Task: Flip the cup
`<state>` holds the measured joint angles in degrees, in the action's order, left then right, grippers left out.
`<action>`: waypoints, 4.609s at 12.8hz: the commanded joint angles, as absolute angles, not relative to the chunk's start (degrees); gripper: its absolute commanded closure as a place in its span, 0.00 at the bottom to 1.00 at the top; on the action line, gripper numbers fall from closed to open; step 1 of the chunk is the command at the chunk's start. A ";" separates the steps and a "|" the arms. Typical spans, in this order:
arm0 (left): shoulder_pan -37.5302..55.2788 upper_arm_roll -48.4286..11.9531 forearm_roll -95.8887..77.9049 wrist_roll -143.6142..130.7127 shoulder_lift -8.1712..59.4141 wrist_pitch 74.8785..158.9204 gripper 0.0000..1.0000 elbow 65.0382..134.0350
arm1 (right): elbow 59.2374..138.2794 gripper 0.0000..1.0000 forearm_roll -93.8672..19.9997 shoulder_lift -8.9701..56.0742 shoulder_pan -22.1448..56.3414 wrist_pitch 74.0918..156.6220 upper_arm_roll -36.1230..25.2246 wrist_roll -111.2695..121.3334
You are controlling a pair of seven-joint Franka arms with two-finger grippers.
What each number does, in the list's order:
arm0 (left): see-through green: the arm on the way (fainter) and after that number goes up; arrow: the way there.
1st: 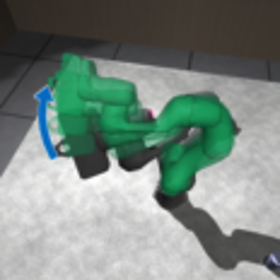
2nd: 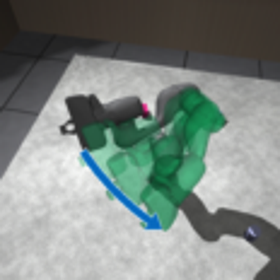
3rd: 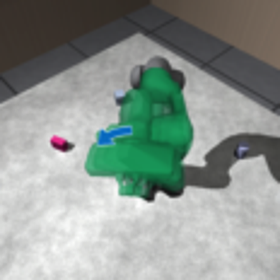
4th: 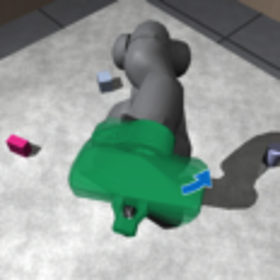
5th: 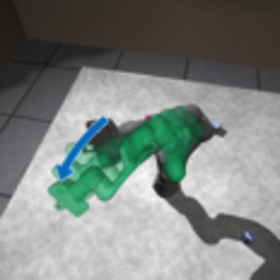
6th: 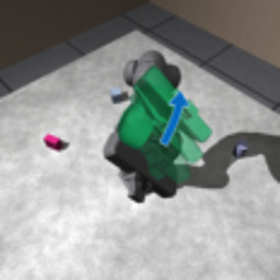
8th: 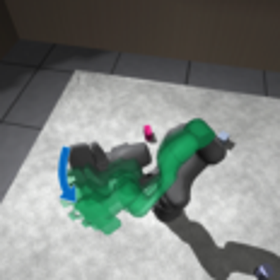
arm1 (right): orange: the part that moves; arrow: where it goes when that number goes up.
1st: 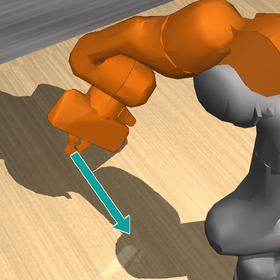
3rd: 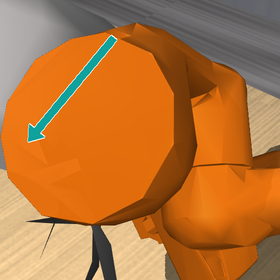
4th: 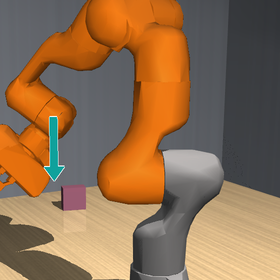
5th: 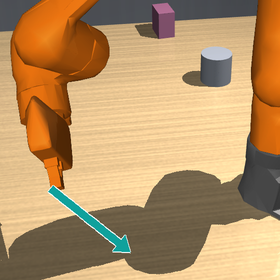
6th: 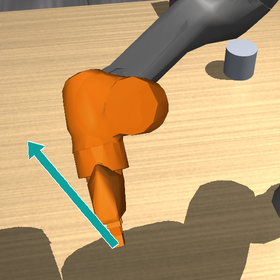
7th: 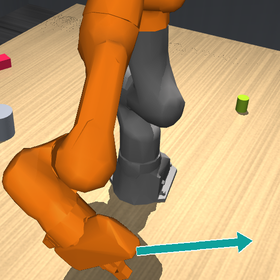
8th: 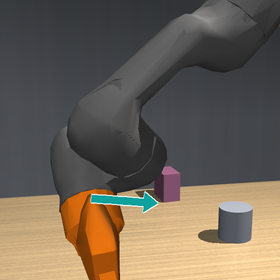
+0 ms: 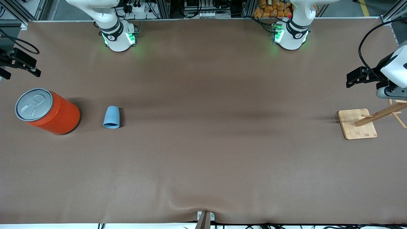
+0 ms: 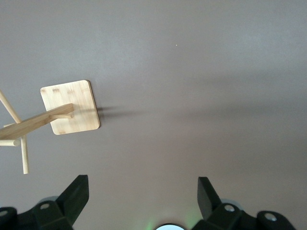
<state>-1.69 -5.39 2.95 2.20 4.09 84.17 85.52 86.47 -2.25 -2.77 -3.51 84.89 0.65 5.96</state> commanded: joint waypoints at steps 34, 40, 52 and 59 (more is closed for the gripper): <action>-2.29 -5.80 2.81 1.58 5.45 84.64 0.00 85.08 | 133.59 0.05 4.92 18.62 3.16 149.41 1.41 2.11; -2.29 -5.80 2.81 1.58 5.45 84.55 0.00 85.08 | 130.98 1.00 4.92 18.81 2.99 148.46 1.49 6.84; -2.29 -5.89 2.20 1.49 6.06 84.55 0.00 85.08 | 81.41 1.00 6.66 37.60 23.61 122.86 11.60 13.42; -2.11 -5.98 1.93 1.32 7.03 84.55 0.00 85.08 | 78.14 1.00 18.89 45.60 34.26 132.26 11.60 27.77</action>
<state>-2.04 -5.69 2.80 2.15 6.47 84.77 85.65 81.38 16.24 42.31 32.15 130.64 12.00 24.41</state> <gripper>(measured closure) 0.000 0.194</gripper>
